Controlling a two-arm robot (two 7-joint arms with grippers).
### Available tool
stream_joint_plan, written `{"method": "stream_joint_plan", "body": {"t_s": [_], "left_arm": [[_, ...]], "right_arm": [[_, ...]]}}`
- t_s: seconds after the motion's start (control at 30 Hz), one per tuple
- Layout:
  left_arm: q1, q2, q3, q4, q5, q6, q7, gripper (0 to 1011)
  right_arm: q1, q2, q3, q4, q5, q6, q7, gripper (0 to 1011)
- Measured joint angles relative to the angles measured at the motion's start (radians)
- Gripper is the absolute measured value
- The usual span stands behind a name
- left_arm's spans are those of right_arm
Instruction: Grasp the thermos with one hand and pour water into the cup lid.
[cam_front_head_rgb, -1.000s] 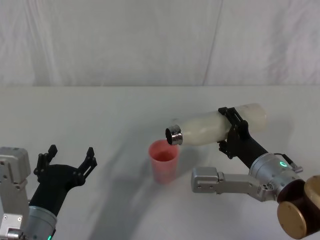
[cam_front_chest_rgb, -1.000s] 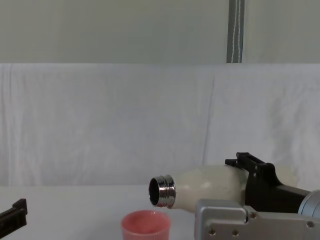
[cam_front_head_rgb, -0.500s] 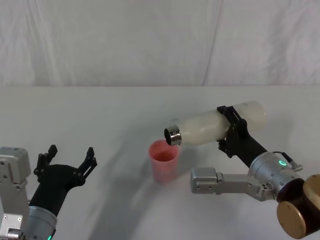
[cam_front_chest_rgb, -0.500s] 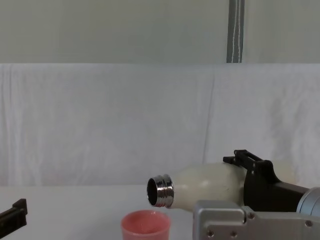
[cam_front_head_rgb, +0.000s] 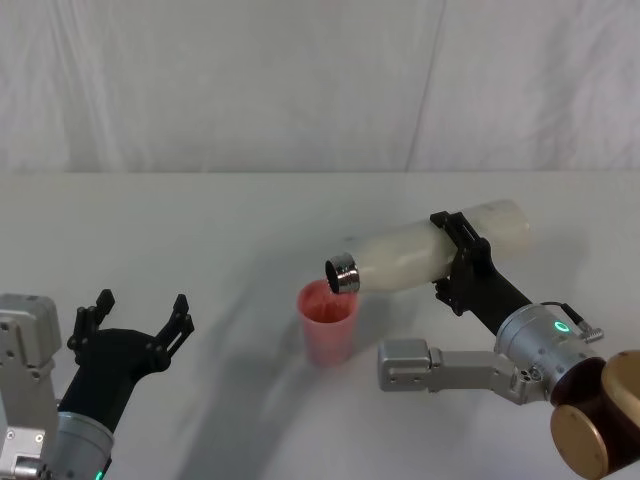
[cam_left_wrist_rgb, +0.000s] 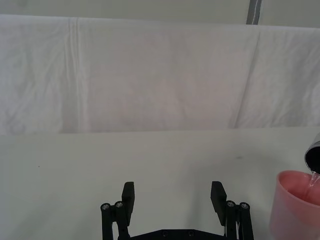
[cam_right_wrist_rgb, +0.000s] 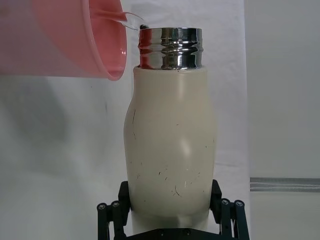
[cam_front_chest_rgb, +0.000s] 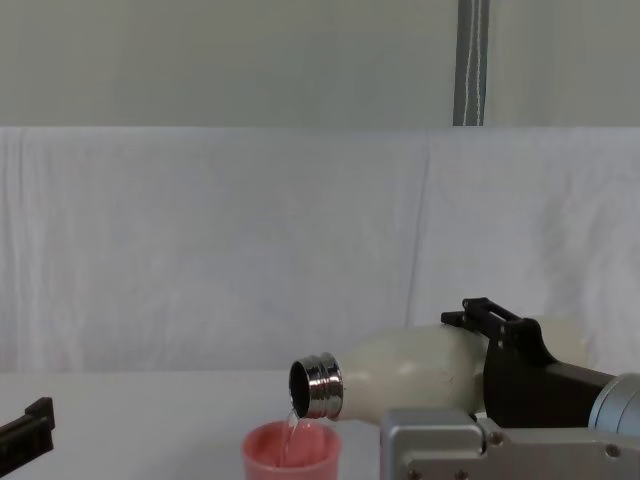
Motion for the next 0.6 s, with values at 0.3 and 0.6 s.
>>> {"method": "stream_joint_plan", "body": {"t_s": [0.3, 0.6], "left_arm": [[0.0, 0.0, 0.0, 0.0, 0.0, 0.0, 0.0, 1001], [0.0, 0.0, 0.0, 0.0, 0.0, 0.0, 0.0, 1001]], "right_arm": [[-0.002, 0.002, 0.001, -0.003, -0.002, 0.003, -0.001, 951], [0.0, 0.002, 0.003, -0.003, -0.003, 0.004, -0.001, 951]]}}
